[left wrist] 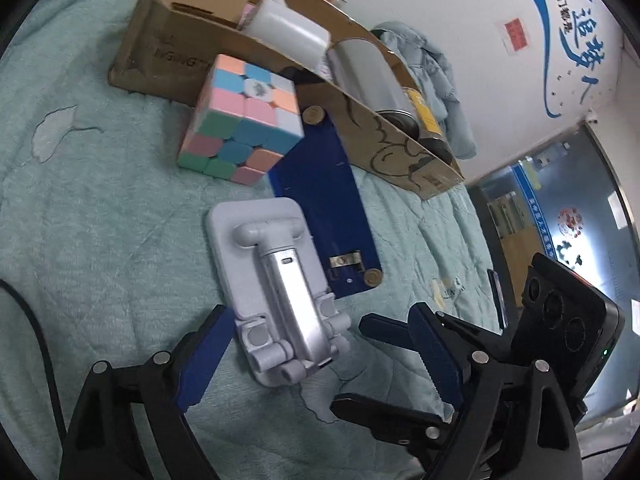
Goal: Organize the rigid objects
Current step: 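Grasp the white phone stand with the left tool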
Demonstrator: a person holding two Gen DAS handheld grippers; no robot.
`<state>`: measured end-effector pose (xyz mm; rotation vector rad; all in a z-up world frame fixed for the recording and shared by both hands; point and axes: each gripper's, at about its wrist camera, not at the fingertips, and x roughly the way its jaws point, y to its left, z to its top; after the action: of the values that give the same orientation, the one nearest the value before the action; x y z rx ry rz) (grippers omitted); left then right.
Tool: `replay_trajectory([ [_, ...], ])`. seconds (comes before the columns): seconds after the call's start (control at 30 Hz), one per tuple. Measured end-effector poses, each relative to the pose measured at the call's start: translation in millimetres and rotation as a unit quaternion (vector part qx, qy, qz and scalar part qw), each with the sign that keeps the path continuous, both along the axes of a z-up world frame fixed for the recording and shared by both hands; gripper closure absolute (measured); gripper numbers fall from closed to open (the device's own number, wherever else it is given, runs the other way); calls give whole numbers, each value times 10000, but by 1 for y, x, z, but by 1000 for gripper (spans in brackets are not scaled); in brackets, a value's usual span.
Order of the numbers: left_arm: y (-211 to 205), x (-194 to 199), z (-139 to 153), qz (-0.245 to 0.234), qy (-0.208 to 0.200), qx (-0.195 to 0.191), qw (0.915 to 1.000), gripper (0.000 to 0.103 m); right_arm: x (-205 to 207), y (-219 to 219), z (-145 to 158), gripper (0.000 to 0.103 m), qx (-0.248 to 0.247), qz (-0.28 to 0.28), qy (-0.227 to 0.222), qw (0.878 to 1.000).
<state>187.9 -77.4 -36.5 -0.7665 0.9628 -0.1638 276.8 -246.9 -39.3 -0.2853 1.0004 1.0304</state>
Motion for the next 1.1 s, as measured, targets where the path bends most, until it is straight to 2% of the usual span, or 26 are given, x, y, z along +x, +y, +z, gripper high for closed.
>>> replay_trajectory([
  [0.1, 10, -5, -5, 270, 62, -165, 9995, 15, 1, 9, -6, 28, -78, -41, -143, 9999],
  [0.13, 11, -7, -5, 322, 73, -160, 9993, 13, 1, 12, -8, 24, -81, -88, -224, 9997],
  [0.23, 6, -6, -3, 279, 90, 22, 9996, 13, 0, 22, -15, 23, -168, -226, -354, 9990],
  [0.43, 1, -8, -3, 403, -12, 8, 9992, 10, -18, 36, -24, 24, -179, -280, -923, 9952],
  [0.53, 2, -10, -3, 395, 72, 10, 9992, 11, -23, 39, -26, 32, -173, -397, -1082, 9932],
  [0.67, 1, -7, -3, 342, 140, 22, 9993, 10, -24, 40, -27, 36, -133, -434, -990, 9940],
  [0.73, 0, -6, -3, 404, 105, -21, 9991, 11, -21, 38, -26, 37, -45, -468, -771, 9959],
  [0.8, -2, -5, -3, 408, 67, 24, 9991, 12, -16, 35, -24, 43, 113, -489, -465, 9977],
  [0.83, -4, -6, -2, 388, 50, 71, 9992, 15, -12, 34, -24, 43, 207, -433, -247, 9985],
  [0.93, -6, -7, -2, 401, 105, 255, 9988, 33, -7, 33, -22, 43, 348, -376, 53, 9987],
  [1.0, -1, -12, -4, 511, 192, 276, 9981, 54, -4, 35, -20, 43, 362, -378, 86, 9986],
  [1.03, 2, -14, -5, 551, 222, 227, 9980, 59, -3, 36, -20, 43, 375, -379, 116, 9985],
  [1.1, 7, -19, -8, 599, 219, 53, 9980, 62, -1, 36, -18, 43, 423, -371, 207, 9982],
])
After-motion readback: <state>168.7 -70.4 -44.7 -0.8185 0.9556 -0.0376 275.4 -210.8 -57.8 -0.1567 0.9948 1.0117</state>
